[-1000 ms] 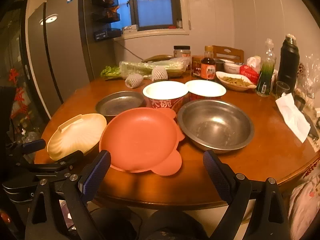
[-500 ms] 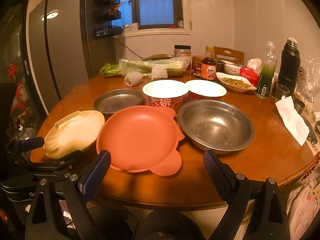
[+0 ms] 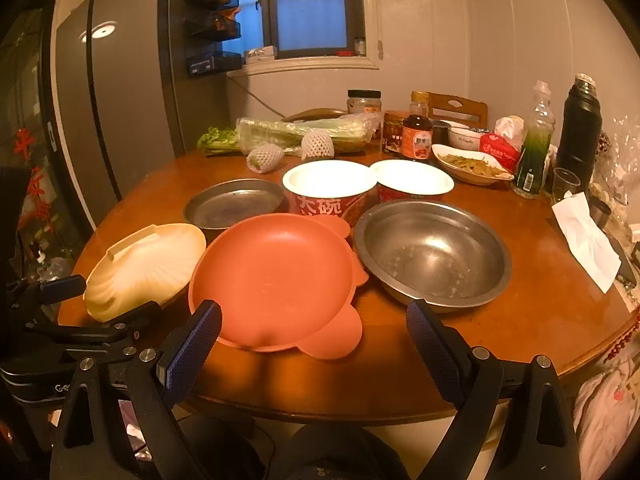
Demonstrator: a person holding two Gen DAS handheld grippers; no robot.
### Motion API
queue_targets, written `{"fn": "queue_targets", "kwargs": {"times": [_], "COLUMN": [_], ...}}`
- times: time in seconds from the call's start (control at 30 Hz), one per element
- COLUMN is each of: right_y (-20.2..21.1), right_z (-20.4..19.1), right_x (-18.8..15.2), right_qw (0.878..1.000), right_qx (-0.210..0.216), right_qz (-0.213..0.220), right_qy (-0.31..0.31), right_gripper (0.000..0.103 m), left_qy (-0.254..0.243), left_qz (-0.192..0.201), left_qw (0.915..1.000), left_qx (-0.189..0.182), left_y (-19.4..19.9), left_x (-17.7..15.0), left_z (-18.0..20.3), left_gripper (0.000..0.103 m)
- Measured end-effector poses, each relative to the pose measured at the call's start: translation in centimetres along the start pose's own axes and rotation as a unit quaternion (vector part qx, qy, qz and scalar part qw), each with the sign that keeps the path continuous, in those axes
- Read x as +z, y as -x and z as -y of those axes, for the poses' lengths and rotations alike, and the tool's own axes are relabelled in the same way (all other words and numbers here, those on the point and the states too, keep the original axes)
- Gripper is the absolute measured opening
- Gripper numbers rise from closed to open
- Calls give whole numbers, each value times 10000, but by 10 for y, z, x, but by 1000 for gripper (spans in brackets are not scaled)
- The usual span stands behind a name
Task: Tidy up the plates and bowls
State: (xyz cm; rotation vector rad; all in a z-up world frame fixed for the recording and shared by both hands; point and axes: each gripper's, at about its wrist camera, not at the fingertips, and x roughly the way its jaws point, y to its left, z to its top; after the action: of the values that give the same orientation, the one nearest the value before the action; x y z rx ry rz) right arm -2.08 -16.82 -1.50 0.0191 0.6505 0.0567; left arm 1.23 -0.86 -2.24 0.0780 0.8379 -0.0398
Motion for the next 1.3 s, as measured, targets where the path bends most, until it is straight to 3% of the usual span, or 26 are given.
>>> {"fn": "queue_targets", "kwargs": {"times": [0.83, 1.1, 1.3], "right_y": [-6, -17, -38], "right_z": [-10, -32, -61], "right_x": [28, 46, 65], "right_qw": [9995, 9970, 9887], "right_qx": [249, 459, 920], "right_qz": [-6, -76, -233], "right_qy": [176, 620, 1159], "right_gripper": [94, 94, 94], "left_qy": [232, 569, 853], "left_qz": [82, 57, -210], "left_qw": [9997, 9982, 9960], "left_qx": [46, 171, 186], "left_y": [9, 10, 1], "left_x": [23, 27, 19], "left_z": [-24, -57, -89], "left_gripper": [101, 101, 101]}}
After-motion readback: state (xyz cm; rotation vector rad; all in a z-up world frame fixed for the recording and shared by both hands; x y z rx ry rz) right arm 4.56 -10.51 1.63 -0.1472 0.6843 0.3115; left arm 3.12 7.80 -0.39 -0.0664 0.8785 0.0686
